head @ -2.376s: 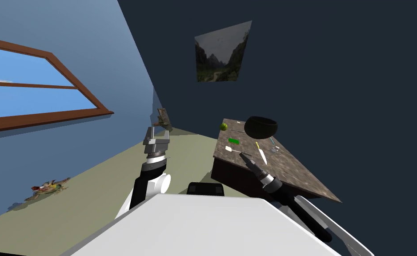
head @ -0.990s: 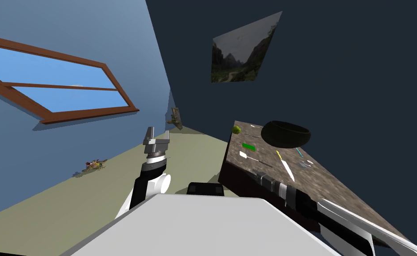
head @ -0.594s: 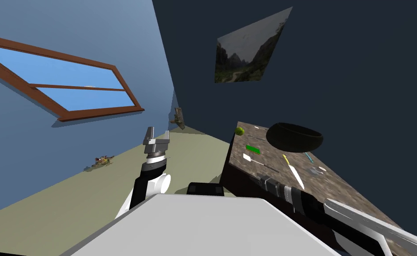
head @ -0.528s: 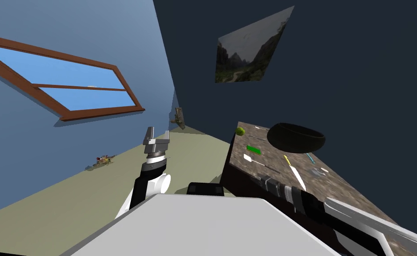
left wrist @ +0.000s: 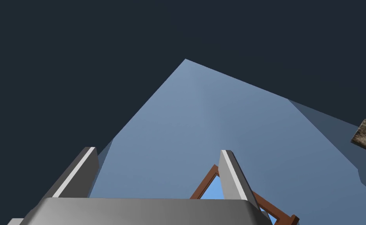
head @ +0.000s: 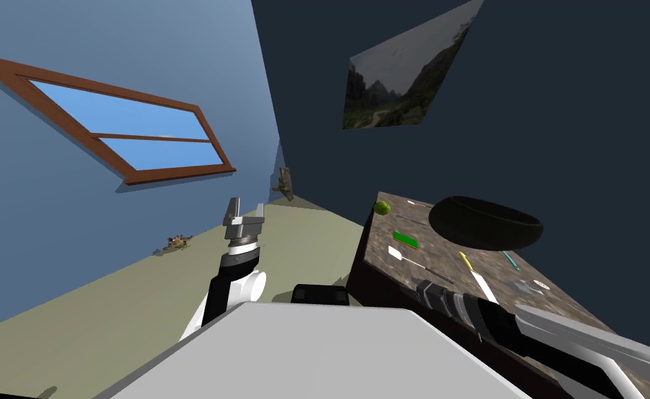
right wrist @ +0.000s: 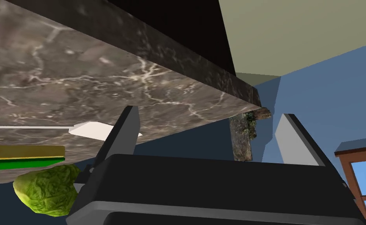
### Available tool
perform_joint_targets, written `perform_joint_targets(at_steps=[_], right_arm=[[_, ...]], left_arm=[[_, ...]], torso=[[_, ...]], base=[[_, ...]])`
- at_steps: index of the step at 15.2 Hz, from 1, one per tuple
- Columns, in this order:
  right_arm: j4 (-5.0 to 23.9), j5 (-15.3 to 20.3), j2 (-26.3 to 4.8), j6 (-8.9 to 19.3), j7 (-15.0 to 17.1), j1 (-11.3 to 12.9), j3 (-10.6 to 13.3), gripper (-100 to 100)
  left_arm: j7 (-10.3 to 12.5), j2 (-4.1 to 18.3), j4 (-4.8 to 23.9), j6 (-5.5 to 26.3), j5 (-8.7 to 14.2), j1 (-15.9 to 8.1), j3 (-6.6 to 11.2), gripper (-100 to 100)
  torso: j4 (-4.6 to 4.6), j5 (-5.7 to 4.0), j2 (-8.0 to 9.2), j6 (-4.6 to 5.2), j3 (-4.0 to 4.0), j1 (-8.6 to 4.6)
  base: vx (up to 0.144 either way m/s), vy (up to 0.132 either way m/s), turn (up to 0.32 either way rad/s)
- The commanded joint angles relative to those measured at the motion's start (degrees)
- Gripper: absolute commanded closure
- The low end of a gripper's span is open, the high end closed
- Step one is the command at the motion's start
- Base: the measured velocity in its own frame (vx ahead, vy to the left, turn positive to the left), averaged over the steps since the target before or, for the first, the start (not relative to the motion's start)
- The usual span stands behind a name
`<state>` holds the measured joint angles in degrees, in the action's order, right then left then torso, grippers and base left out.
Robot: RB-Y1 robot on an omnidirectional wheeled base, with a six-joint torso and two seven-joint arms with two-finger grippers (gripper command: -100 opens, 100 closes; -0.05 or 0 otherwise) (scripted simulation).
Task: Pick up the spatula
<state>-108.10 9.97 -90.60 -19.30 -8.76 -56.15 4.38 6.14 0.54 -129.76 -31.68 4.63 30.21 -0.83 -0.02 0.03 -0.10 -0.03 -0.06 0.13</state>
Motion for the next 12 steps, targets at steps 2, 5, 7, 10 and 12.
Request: perform_joint_targets(at_steps=[2, 5, 7, 10, 12], right_arm=[[0.33, 0.32, -4.11, 0.64, -0.03, -1.35, -0.20, -100], [1.28, 0.91, -7.83, 1.17, -0.17, -2.77, 0.01, -100], [2.18, 1.49, -10.48, 1.69, -0.30, -4.16, 0.23, -100], [3.05, 2.04, -14.26, 2.17, -0.43, -5.52, 0.45, -100], [3.86, 2.57, -16.65, 2.63, -0.55, -6.84, 0.68, -100]], left_arm=[[0.00, 0.00, 0.00, 0.00, 0.00, 0.00, 0.00, 0], [0.00, 0.00, 0.00, 0.00, 0.00, 0.00, 0.00, 0], [0.00, 0.00, 0.00, 0.00, 0.00, 0.00, 0.00, 0], [0.00, 0.00, 0.00, 0.00, 0.00, 0.00, 0.00, 0], [0.00, 0.00, 0.00, 0.00, 0.00, 0.00, 0.00, 0]], torso=[[0.00, 0.01, -0.01, 0.00, -0.01, 0.01], [0.00, 0.01, -0.01, 0.00, -0.01, 0.02], [0.00, 0.00, 0.00, 0.00, 0.00, 0.01], [0.01, 0.00, 0.03, 0.01, 0.02, 0.00], [0.01, 0.00, 0.05, 0.02, 0.02, -0.01]], base=[[0.028, 0.020, 0.091], [0.033, 0.025, 0.110], [0.040, 0.029, 0.131], [0.026, 0.019, 0.085], [0.028, 0.016, 0.073]])
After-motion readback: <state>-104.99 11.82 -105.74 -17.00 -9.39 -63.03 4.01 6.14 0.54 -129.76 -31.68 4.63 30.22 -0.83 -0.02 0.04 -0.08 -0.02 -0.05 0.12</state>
